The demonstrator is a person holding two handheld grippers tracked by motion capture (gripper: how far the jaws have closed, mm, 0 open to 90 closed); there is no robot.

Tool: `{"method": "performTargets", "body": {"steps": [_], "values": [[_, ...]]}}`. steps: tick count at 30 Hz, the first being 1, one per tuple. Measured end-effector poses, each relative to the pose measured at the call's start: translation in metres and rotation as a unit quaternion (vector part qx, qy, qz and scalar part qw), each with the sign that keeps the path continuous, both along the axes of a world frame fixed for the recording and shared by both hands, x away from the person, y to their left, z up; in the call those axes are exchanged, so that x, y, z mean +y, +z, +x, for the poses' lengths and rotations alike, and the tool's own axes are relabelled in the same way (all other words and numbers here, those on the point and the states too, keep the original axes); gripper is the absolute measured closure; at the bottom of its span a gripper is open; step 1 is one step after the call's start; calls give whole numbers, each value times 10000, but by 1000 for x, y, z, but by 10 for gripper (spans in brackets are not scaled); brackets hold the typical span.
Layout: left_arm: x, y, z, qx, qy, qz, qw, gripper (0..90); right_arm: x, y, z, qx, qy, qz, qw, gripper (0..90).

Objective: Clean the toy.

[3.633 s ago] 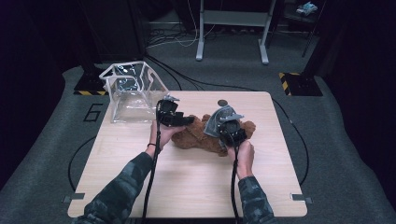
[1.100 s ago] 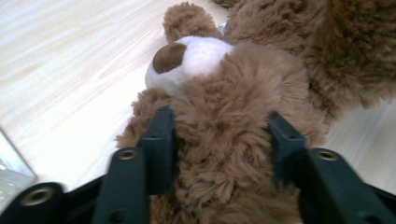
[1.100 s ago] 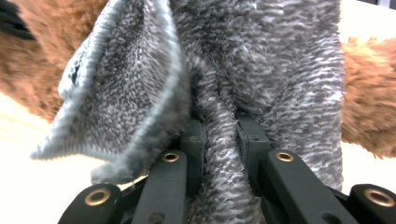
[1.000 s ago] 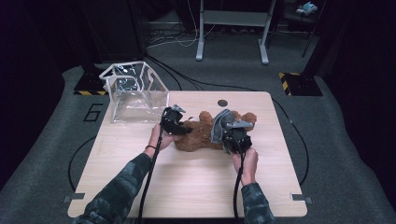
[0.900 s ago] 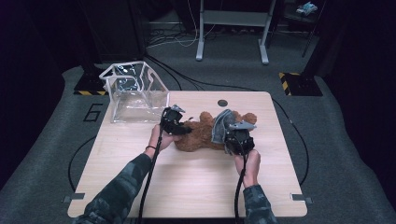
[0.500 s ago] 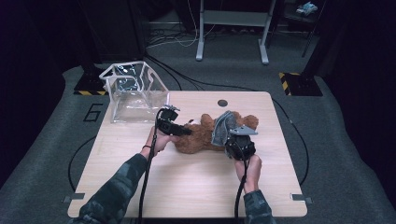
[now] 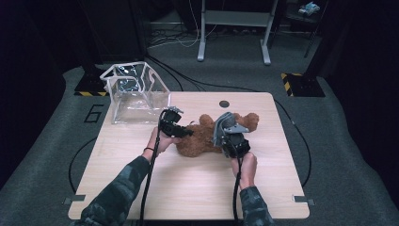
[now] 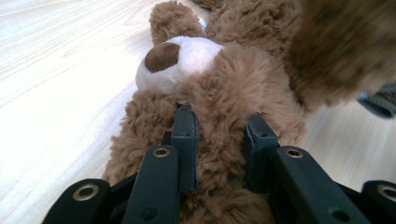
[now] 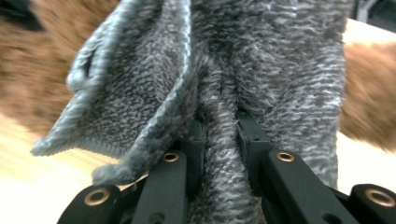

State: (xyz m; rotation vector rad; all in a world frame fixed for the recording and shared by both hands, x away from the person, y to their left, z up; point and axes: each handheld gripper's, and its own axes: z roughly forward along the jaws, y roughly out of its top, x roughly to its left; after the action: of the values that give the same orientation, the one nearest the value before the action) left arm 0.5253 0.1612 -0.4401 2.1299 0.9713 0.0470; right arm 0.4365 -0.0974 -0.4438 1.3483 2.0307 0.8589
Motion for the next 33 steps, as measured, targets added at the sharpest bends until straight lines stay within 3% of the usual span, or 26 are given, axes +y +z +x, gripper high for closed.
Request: {"method": "performTargets", "body": {"steps": [3, 6, 8, 12, 14, 16, 18, 20, 23, 28, 31, 33], "values": [[1, -2, 2, -28, 64, -23, 10000, 695, -24, -6, 3, 16, -359, -194, 9992, 763], [0, -3, 3, -25, 132, -42, 9999, 687, -55, -20, 10, 323, -737, -56, 9967, 763], [1, -3, 4, -30, 146, -38, 9999, 684, -64, -22, 6, 341, -824, 20, 9960, 763], [2, -5, 7, 40, 199, -113, 9997, 681, -51, -10, -14, 62, -555, -31, 9984, 766], [2, -4, 8, 42, 168, -94, 9998, 680, -28, 1, -23, -87, -92, 15, 9999, 767], [3, -5, 9, 75, 161, -117, 9998, 680, -9, 6, -22, -143, 231, -1, 9996, 766], [4, -6, 9, 86, 186, -189, 9996, 679, 8, 7, -16, -126, 365, -94, 9992, 767], [5, -6, 10, 113, 166, -230, 9995, 679, 12, 2, -6, 20, 327, -107, 9994, 769], [5, -7, 10, 107, 150, -266, 9995, 674, -6, -6, 7, 192, 172, 281, 9993, 771], [4, -6, 10, 101, 143, -261, 9995, 668, -33, -16, 9, 302, -311, 168, 9989, 771], [3, -5, 9, 88, 161, -247, 9995, 652, -37, -18, 3, 316, -339, 102, 9989, 771], [3, -4, 9, 94, 169, -238, 9995, 626, -28, -18, -2, 284, -259, 10, 9993, 771]]}}
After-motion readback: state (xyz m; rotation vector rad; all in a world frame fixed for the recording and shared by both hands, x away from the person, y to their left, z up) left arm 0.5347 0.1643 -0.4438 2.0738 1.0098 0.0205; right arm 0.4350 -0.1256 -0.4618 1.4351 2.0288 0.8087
